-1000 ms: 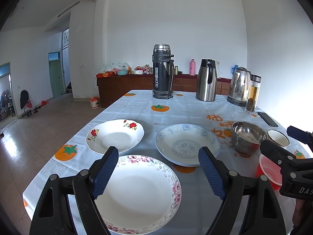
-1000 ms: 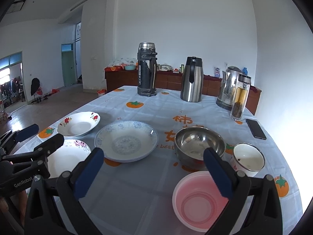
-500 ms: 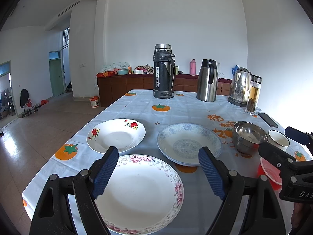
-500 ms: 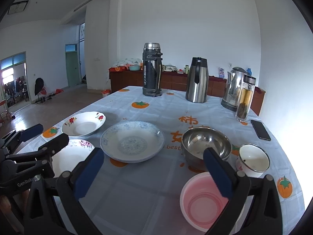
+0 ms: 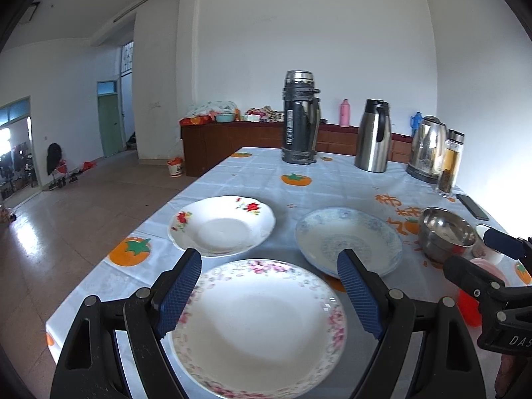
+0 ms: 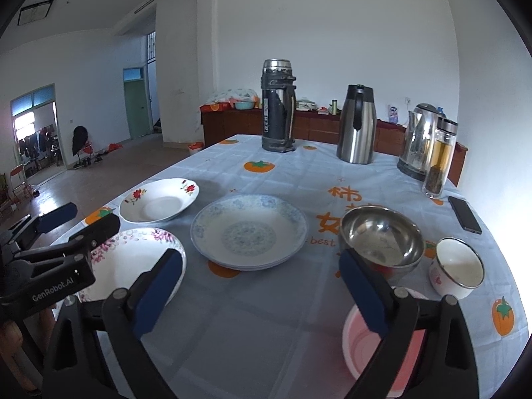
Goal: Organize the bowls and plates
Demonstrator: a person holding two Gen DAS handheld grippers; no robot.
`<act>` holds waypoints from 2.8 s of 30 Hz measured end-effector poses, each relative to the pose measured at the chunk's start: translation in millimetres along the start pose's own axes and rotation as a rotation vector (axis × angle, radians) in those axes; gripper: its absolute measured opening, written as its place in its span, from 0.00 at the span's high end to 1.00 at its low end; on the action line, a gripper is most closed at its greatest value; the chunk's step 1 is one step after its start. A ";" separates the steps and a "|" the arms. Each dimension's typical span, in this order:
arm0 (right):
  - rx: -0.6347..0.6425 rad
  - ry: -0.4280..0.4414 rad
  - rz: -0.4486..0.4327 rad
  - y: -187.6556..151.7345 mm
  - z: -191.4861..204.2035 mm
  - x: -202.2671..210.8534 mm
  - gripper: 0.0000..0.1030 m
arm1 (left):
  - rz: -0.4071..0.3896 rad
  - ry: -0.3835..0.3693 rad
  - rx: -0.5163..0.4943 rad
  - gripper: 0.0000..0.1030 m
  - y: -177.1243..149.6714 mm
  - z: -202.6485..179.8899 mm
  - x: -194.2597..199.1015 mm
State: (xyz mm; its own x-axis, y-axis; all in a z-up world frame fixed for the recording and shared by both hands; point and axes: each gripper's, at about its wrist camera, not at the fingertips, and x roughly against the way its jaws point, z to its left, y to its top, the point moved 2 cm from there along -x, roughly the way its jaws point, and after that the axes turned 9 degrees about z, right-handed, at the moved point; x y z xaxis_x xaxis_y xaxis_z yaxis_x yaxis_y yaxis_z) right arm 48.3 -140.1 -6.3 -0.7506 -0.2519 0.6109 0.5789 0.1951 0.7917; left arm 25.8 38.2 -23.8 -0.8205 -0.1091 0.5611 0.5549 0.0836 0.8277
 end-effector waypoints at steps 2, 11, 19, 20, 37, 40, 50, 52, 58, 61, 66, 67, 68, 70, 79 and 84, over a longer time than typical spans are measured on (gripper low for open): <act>0.014 0.013 0.012 0.5 8.1 -7.0 0.10 | 0.005 0.017 -0.002 0.17 -1.2 5.7 -1.9; 0.088 0.110 0.070 2.8 45.6 -41.8 0.26 | 0.081 0.135 0.054 0.17 -14.9 54.7 -26.4; 0.123 0.176 0.157 -1.6 72.1 -83.3 0.52 | 0.168 0.175 0.105 0.40 -28.3 85.3 -43.5; 0.125 0.176 0.168 -2.8 72.7 -87.1 0.55 | 0.183 0.173 0.109 0.41 -29.9 87.2 -46.5; 0.143 0.217 0.271 -12.4 78.4 -117.1 0.72 | 0.321 0.096 0.117 0.70 -50.3 86.5 -75.6; 0.139 0.225 0.276 -13.1 77.9 -118.0 0.72 | 0.321 0.089 0.110 0.72 -51.0 83.4 -75.6; 0.110 0.240 0.291 -14.1 72.8 -121.0 0.81 | 0.305 0.101 0.086 0.74 -51.5 75.1 -78.9; 0.116 0.232 0.291 -14.2 74.1 -121.0 0.81 | 0.290 0.120 0.075 0.74 -52.4 72.9 -78.6; 0.165 0.170 0.291 -15.3 79.1 -123.0 0.81 | 0.277 0.147 0.057 0.75 -51.3 71.8 -79.1; 0.147 0.181 0.291 -15.6 76.4 -122.6 0.85 | 0.270 0.151 0.054 0.75 -51.6 71.7 -78.4; 0.139 0.190 0.288 -15.2 75.9 -121.5 0.89 | 0.263 0.178 0.044 0.77 -51.5 70.9 -77.1; 0.142 0.194 0.286 -15.3 76.3 -120.9 0.89 | 0.259 0.185 0.043 0.77 -51.0 71.7 -76.8; 0.144 0.198 0.283 -15.1 77.1 -120.4 0.90 | 0.256 0.190 0.042 0.77 -50.5 72.4 -76.7; 0.155 0.197 0.274 -15.1 79.3 -118.2 0.90 | 0.252 0.189 0.051 0.79 -48.7 75.4 -75.8; 0.133 0.196 0.238 -12.6 75.0 -112.2 0.91 | 0.223 0.174 0.070 0.81 -40.5 73.9 -69.9; 0.131 0.201 0.225 -9.7 72.8 -109.7 0.91 | 0.207 0.174 0.073 0.82 -33.4 72.2 -68.1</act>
State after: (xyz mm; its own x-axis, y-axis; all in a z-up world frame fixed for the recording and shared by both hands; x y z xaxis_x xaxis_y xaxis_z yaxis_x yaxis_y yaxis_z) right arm 101.9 -45.3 -81.0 -0.5230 -0.3680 0.7688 0.6675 0.3841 0.6379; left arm 53.2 114.4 -90.2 -0.6510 -0.2500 0.7167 0.6919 0.1927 0.6958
